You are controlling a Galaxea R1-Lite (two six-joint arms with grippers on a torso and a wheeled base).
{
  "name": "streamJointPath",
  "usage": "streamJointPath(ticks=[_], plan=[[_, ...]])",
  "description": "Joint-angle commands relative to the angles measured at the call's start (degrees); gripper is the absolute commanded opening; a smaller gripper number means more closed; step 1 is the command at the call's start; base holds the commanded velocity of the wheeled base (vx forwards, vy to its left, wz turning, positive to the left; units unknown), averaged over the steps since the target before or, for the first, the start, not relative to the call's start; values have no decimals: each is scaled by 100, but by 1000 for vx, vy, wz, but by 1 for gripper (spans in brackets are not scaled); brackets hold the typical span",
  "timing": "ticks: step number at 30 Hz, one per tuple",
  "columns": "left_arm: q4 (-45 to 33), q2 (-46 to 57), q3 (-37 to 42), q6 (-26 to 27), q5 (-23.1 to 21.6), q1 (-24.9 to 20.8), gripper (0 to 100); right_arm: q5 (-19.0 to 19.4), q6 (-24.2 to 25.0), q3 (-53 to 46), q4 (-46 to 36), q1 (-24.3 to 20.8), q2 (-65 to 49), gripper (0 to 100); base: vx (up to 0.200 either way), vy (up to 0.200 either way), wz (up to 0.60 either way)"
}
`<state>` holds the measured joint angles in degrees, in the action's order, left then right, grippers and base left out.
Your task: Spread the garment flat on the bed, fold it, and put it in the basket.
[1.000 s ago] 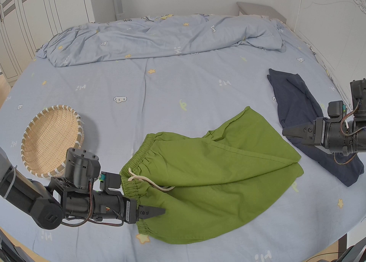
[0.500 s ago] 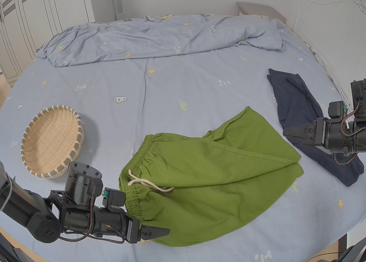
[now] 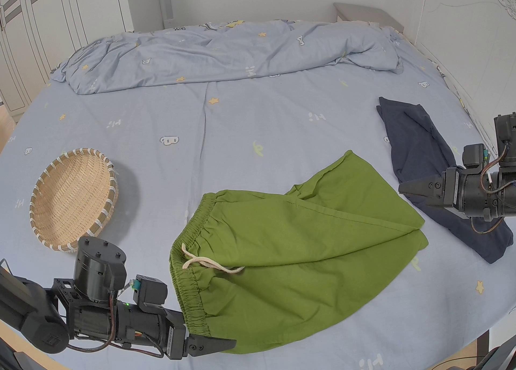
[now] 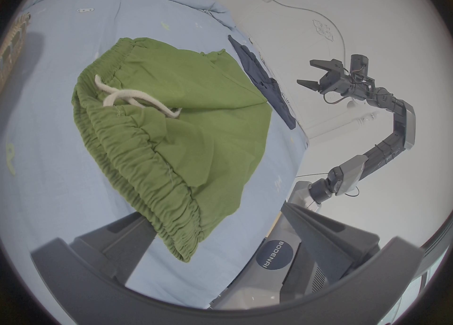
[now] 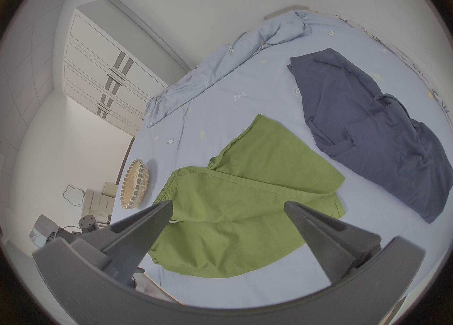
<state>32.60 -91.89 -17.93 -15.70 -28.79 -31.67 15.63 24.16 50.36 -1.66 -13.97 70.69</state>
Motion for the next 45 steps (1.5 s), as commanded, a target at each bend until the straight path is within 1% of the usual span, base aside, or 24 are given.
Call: streamJointPath(ticks=[1, 6, 7, 13, 15, 17, 19, 20, 22, 23, 24, 25, 27, 28, 29, 33, 36, 41, 45], plan=[[1, 31, 44, -3, -197, -15, 100, 2, 1, 0, 8, 0, 15, 100, 0, 0, 0], [1, -92, 44, -12, -197, 12, 100, 2, 1, 0, 8, 0, 23, 100, 0, 0, 0], [1, -127, 44, -12, -197, 12, 0, 2, 1, 0, -1, 0, 23, 100, 0, 0, 0], [1, -312, 44, -3, -153, 56, 0, 10, 1, 0, -1, 8, 50, 100, 0, 0, 0], [1, -312, 71, -21, -144, 126, 0, 28, 10, 0, 8, 17, 67, 100, 0, 0, 0], [1, -250, 264, -100, -144, 363, 0, 46, 27, 18, 8, 52, 182, 100, 0, 0, 0], [1, -241, 273, -100, -144, 381, 0, 46, 27, 18, 8, 52, 190, 100, 0, 0, 0], [1, -13, 440, -223, -135, 715, 0, 54, 62, 9, 16, 149, 331, 100, 0, 0, 0], [-8, 198, 554, -293, -135, 1031, 0, 98, 62, 18, 34, 351, 489, 100, 0, 0, 0], [-8, 339, 642, -328, -135, 1234, 0, 230, 62, 18, 69, 518, 604, 100, 0, 0, 0], [-17, 453, 721, -346, -144, 1401, 0, 441, 54, 9, 104, 694, 647, 100, 0, 0, 0], [-25, 541, 809, -337, -144, 1568, 0, 757, 62, 27, 122, 922, 674, 100, 0, 0, 0], [-34, 629, 897, -337, -144, 1691, 0, 1135, 62, 62, 104, 1212, 700, 100, 0, 0, 0], [-43, 708, 976, -346, -144, 1814, 0, 1531, 54, 79, 69, 1529, 762, 100, 0, 0, 0], [-43, 761, 1029, -346, -144, 1919, 0, 1663, 18, 88, 34, 1705, 858, 100, 0, 0, 0], [-43, 857, 1160, -346, -144, 2174, 0, 1663, -43, 18, 16, 1828, 1131, 100, 0, 0, 0], [-43, 901, 1240, -337, -144, 2359, 0, 1663, -324, -246, 8, 1819, 1403, 100, 0, 0, 0], [-43, 901, 1240, -320, -144, 2561, 0, 1777, -685, -597, 34, 1793, 1720, 100, 0, 0, 0], [-43, 875, 1204, -311, -153, 2569, 0, 1900, -1168, -773, 34, 1775, 1983, 100, 0, 0, 0]])
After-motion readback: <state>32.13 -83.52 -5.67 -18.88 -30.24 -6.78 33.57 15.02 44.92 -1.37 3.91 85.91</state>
